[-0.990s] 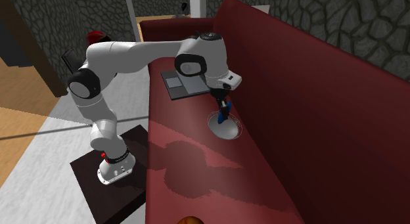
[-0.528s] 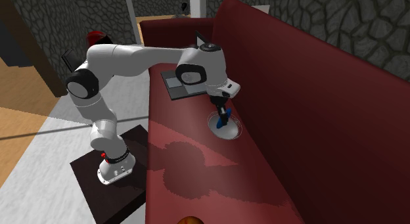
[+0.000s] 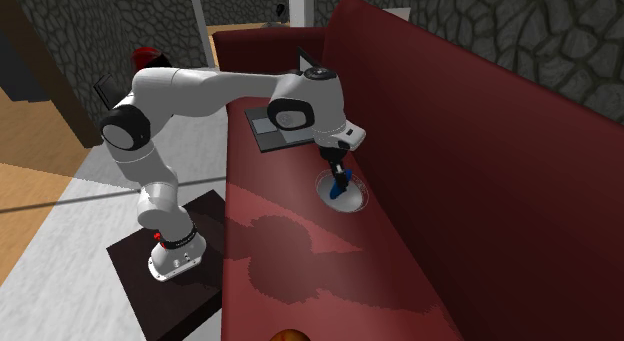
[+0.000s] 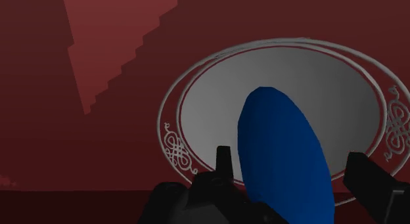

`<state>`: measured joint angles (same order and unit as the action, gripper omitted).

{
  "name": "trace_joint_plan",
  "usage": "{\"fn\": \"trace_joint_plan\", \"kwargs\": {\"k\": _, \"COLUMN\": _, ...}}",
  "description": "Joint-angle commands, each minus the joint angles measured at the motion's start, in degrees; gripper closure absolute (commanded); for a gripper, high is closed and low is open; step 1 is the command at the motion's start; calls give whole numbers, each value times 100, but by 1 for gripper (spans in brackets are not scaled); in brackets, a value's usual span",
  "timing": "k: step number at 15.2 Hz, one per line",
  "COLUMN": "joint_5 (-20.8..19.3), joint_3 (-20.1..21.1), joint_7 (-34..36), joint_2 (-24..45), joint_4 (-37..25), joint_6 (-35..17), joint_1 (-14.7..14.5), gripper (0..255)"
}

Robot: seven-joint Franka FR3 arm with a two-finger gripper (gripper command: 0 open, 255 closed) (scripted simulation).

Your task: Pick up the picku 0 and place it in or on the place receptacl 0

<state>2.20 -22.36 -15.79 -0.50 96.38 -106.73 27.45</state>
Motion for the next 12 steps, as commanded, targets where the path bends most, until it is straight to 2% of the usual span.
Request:
{"fn": "trace_joint_plan", "kwargs": {"k": 1, "joint_5": 0, "joint_3": 0, "joint_7": 0, "joint_2": 0, "joint_4": 0, "joint_6": 0, "joint_1": 0, "gripper": 0}}
{"fn": "trace_joint_plan", "kwargs": {"k": 5, "joint_5": 0, "joint_3": 0, "joint_7": 0, "joint_2": 0, "joint_4": 0, "joint_6": 0, "joint_1": 0, "gripper": 0}}
{"fn": "trace_joint_plan", "kwargs": {"k": 9, "joint_5": -10, "joint_3": -9, "joint_7": 9, "joint_2": -18, "joint_4": -707, "joint_6": 723, "joint_1": 9, "gripper": 0}}
{"fn": "trace_joint_plan", "kwargs": {"k": 12, "joint_5": -10, "joint_3": -9, "joint_7": 9, "joint_2": -18, "joint_4": -707, "joint_6": 723, "joint_1": 9, "gripper": 0}}
